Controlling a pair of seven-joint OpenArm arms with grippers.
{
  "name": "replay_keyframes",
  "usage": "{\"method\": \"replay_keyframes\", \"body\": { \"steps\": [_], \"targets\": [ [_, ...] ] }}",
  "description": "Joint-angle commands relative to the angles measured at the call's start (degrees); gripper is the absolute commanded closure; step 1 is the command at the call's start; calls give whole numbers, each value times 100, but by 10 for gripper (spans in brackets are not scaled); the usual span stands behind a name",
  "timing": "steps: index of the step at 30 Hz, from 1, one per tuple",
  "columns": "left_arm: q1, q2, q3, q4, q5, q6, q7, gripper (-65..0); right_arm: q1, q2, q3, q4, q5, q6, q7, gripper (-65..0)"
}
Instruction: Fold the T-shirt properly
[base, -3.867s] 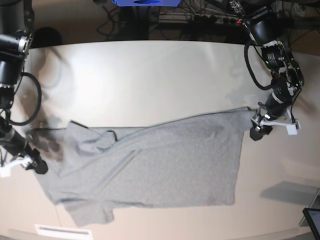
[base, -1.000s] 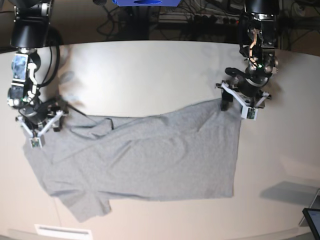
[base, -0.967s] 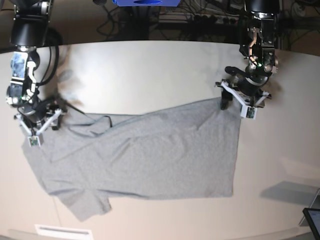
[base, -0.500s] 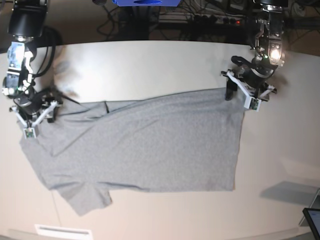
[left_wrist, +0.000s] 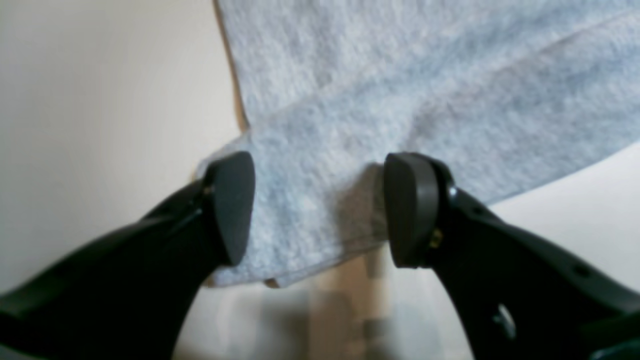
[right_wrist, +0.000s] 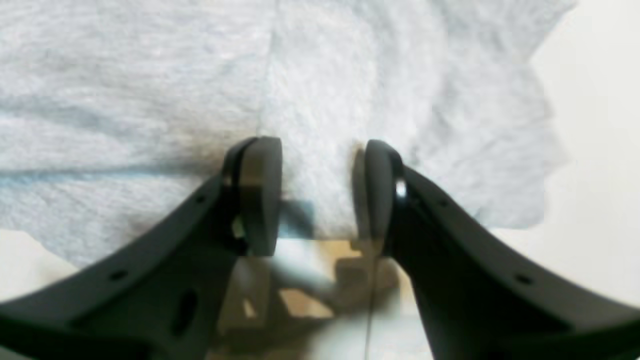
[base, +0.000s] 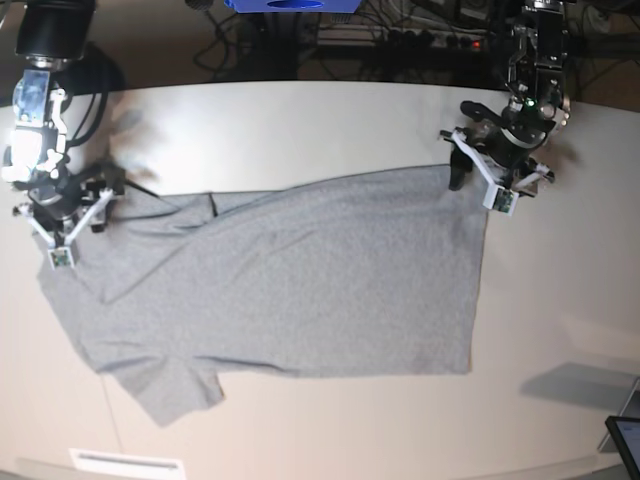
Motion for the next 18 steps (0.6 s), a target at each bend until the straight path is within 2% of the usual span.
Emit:
{"method": "replay_keyframes", "body": {
  "steps": [1, 10, 12, 15, 18],
  "targets": [
    [-29, -84, -87, 176, -5, 15, -104, -393, 73, 99, 39, 185, 25, -23, 118, -264],
    [-12, -22, -500, 748, -58, 15, -86, -395, 126, 81, 48, 721, 25, -40, 162, -264],
    [191, 101, -535, 1020, -128, 15, 125, -395, 126, 72, 57, 923, 25, -40, 171, -264],
    [331, 347, -553, 1301, -603, 15, 371, -395, 108, -42, 321, 1249, 25, -40, 356, -264],
    [560, 444, -571, 1275, -1473, 15, 380, -395, 90, -156, 602, 1530, 25, -40, 391, -264]
  ]
}}
